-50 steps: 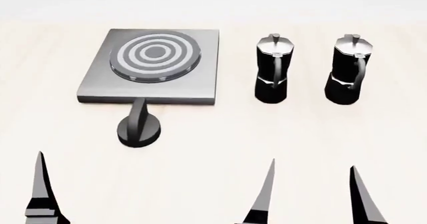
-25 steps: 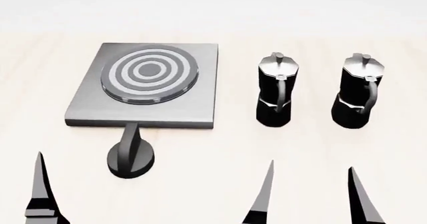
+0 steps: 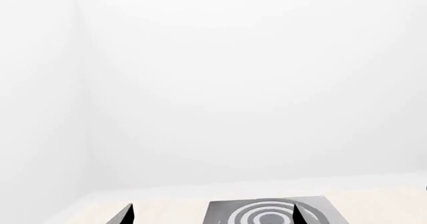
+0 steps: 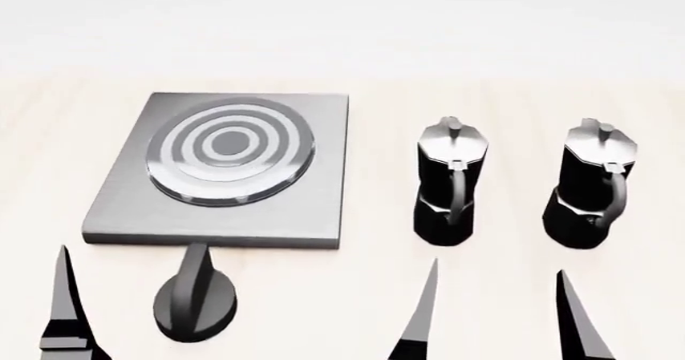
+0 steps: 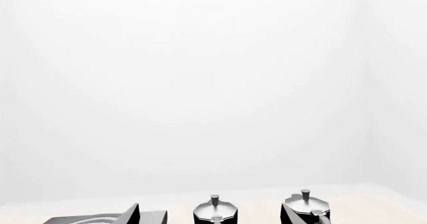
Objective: Turn off the stove.
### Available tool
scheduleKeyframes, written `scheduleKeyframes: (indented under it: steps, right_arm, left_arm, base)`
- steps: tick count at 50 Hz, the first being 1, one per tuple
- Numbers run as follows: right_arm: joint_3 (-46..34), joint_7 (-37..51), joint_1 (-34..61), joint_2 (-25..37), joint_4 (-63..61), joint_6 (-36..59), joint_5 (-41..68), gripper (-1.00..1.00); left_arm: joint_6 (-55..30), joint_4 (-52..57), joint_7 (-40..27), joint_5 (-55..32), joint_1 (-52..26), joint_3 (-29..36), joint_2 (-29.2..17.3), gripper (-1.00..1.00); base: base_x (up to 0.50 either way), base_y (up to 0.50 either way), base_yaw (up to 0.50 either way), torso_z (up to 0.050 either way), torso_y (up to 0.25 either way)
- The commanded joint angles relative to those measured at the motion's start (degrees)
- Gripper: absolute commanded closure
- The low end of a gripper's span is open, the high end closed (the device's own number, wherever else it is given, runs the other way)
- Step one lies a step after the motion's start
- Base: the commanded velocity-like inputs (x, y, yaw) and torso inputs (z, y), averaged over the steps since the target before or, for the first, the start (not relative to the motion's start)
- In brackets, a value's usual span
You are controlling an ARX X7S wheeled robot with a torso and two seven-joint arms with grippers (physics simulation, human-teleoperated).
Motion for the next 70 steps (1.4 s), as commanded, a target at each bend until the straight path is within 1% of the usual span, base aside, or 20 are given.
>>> scheduleKeyframes:
  steps: [1, 21, 38, 70]
  right_arm:
    - [1.0, -1.08, 0.13, -0.53, 0.86, -0.79, -0.52, -1.0]
    - [0.25, -0.47, 0.54, 0.08, 1.28, -0.43, -0.23, -1.0]
    - [-0.87, -0.17, 0.73, 0.66, 2.13, -0.37, -0.57, -1.0]
    - [-1.8, 0.71, 0.83, 1.58, 2.65, -0.57, -0.41, -1.0]
  left_arm:
    - [0.5, -0.22, 0.69, 0.56, 0.08, -1.07, 0.77, -1.0]
    - [0.6, -0.37, 0.02, 0.04, -0.03, -0.77, 0.19, -1.0]
    - [0.64, -0.8, -0.36, 0.04, -0.25, -0.16, -0.44, -1.0]
    - [1.29, -1.55, -1.69, -0.59, -0.06, 1.04, -1.65, -1.0]
  base:
    - [0.23, 0.0, 0.0, 0.0, 0.0]
    - [0.22, 0.0, 0.0, 0.0, 0.001]
    - [0.01, 0.0, 0.0, 0.0, 0.0]
    - [0.0, 0.0, 0.0, 0.0, -0.111]
